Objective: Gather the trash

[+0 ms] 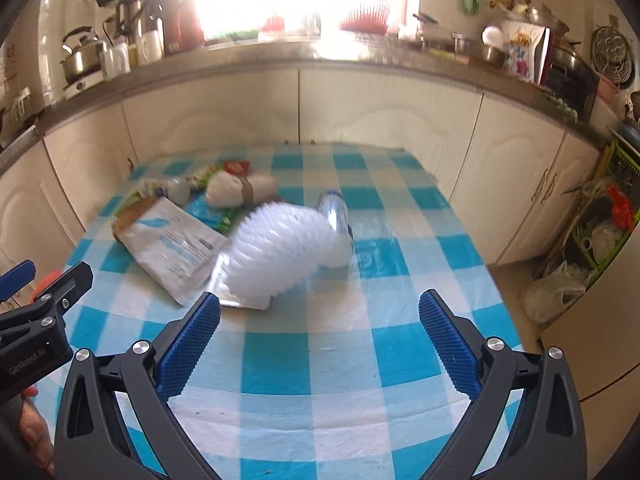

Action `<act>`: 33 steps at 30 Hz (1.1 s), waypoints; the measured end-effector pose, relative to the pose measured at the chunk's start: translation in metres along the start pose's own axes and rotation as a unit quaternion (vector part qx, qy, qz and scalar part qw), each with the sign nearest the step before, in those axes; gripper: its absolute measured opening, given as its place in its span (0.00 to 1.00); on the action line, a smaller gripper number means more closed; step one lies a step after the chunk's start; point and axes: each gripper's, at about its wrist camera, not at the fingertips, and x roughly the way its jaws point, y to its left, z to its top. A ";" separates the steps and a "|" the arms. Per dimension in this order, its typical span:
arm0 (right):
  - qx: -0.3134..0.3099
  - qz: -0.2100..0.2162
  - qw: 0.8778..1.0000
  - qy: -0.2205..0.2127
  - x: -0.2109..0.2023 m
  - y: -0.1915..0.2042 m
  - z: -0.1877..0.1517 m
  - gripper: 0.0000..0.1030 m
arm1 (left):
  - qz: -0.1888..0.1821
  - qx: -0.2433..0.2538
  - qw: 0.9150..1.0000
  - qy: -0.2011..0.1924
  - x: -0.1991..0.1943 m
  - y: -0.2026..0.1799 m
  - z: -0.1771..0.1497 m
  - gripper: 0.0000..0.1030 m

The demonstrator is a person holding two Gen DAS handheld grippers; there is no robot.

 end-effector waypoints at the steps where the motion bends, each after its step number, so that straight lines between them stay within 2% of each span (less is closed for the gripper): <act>1: -0.002 0.003 1.000 -0.009 -0.006 0.000 0.001 0.95 | 0.001 -0.001 1.000 -0.006 -0.005 0.000 0.002 0.97; 8: -0.014 0.020 0.996 -0.087 -0.070 0.017 0.018 0.96 | 0.005 -0.011 0.998 -0.060 -0.054 0.020 0.014 0.97; 15: -0.014 0.038 0.990 -0.136 -0.114 0.026 0.028 0.96 | 0.016 -0.021 0.994 -0.106 -0.091 0.036 0.019 0.97; 23: -0.008 0.039 0.984 -0.174 -0.145 0.025 0.031 0.96 | 0.027 -0.021 0.990 -0.134 -0.118 0.045 0.018 0.97; 33: -0.003 0.038 0.980 -0.194 -0.158 0.021 0.029 0.96 | 0.036 -0.019 0.988 -0.151 -0.134 0.047 0.018 0.97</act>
